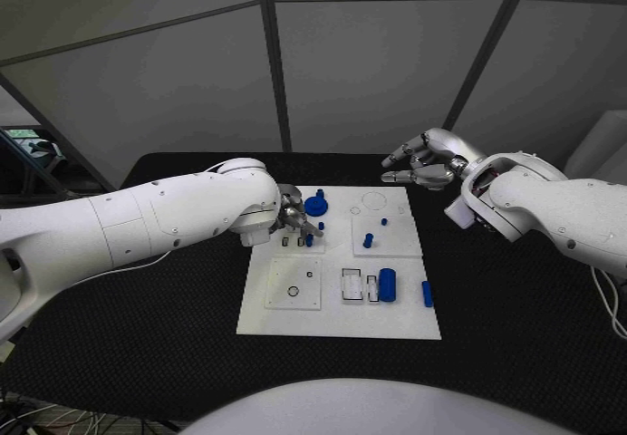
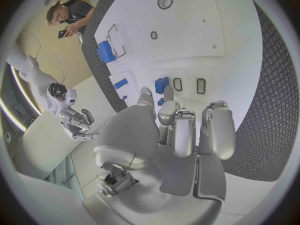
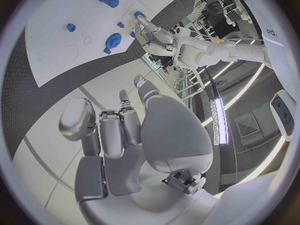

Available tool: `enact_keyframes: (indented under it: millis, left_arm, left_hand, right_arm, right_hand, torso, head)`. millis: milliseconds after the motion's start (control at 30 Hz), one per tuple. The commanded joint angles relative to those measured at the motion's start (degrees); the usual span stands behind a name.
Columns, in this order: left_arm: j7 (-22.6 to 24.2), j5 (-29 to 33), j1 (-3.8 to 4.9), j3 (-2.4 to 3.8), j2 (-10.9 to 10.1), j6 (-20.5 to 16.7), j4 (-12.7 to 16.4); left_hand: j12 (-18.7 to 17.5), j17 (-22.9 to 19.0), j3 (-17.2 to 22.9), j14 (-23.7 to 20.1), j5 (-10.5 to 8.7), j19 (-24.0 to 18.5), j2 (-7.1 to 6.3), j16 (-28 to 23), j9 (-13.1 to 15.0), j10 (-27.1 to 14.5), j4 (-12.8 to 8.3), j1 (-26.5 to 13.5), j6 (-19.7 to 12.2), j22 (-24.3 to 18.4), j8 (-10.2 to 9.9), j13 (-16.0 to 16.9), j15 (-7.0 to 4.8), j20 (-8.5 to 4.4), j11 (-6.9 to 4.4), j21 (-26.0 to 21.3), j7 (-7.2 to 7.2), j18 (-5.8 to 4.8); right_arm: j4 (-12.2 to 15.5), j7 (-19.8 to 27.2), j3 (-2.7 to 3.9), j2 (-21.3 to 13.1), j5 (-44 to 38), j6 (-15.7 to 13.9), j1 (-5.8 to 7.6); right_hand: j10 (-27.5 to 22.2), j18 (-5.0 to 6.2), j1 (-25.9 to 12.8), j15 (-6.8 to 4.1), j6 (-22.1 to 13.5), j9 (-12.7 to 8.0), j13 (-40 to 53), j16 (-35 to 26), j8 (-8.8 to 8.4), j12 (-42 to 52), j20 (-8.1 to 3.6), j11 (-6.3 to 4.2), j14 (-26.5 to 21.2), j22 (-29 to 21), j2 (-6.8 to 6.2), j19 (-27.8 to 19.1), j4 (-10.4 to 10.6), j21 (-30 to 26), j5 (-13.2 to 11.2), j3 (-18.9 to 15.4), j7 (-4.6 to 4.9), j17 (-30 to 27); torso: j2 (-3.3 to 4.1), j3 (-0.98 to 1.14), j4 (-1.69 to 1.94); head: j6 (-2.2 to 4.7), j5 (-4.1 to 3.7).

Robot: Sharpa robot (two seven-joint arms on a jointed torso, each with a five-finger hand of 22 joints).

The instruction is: Assemble the parts on the task board

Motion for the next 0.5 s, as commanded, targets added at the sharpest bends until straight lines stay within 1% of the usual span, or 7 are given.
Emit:
enact_keyframes:
  millis: [33,233,500]
  left_arm:
    - [-0.43,-0.33,0.10,0.01,0.06,1.15,-0.05]
    - [-0.45,-0.33,0.10,0.00,0.09,1.57,0.00]
    - [-0.48,-0.33,0.10,0.00,0.12,2.19,0.03]
  left_hand:
    - [0.30,9.20,0.21,4.18,-0.12,0.59,0.00,-0.33,0.27,0.18,-0.44,0.75,0.07,0.04,0.48,0.09,-0.22,-0.14,-0.31,0.26,-0.14,-0.42]
    - [0.41,9.21,1.09,4.18,-0.11,0.62,0.11,-0.35,0.97,0.34,-1.14,1.49,0.06,0.25,0.98,0.30,-0.35,-0.24,-0.48,0.38,-0.34,-0.45]
    - [0.47,9.24,1.81,4.19,-0.11,0.63,-0.05,-0.36,1.54,0.45,-1.66,1.93,-0.06,0.37,1.32,0.44,-0.46,-0.35,-0.62,0.45,-0.49,-0.46]
  right_arm:
    - [0.00,-0.01,0.04,0.10,-0.27,0.56,0.11]
    - [-0.10,-0.02,0.04,0.27,-0.30,0.72,0.11]
    - [-0.15,-0.05,0.04,0.41,-0.30,0.93,0.11]
  right_hand:
    - [0.17,1.19,-0.62,-0.24,-0.20,-0.08,2.49,-0.33,0.11,-0.21,0.12,-0.42,3.46,-0.05,0.14,-0.42,0.01,-0.30,0.21,-0.31,0.13,5.52]
    - [0.17,1.19,-0.62,-0.24,-0.20,-0.08,2.49,-0.33,0.11,-0.21,0.12,-0.42,3.46,-0.05,0.14,-0.42,0.01,-0.30,0.21,-0.31,0.13,5.52]
    - [0.17,1.19,-0.62,-0.24,-0.20,-0.08,2.49,-0.33,0.11,-0.21,0.12,-0.42,3.46,-0.05,0.14,-0.42,0.01,-0.30,0.21,-0.31,0.13,5.52]
  torso:
    - [0.00,0.01,0.04]
    - [-0.02,-0.04,0.04]
    - [-0.03,0.01,0.01]
  head:
    - [-0.10,0.01]
    - [-0.14,-0.01]
    - [-0.24,0.01]
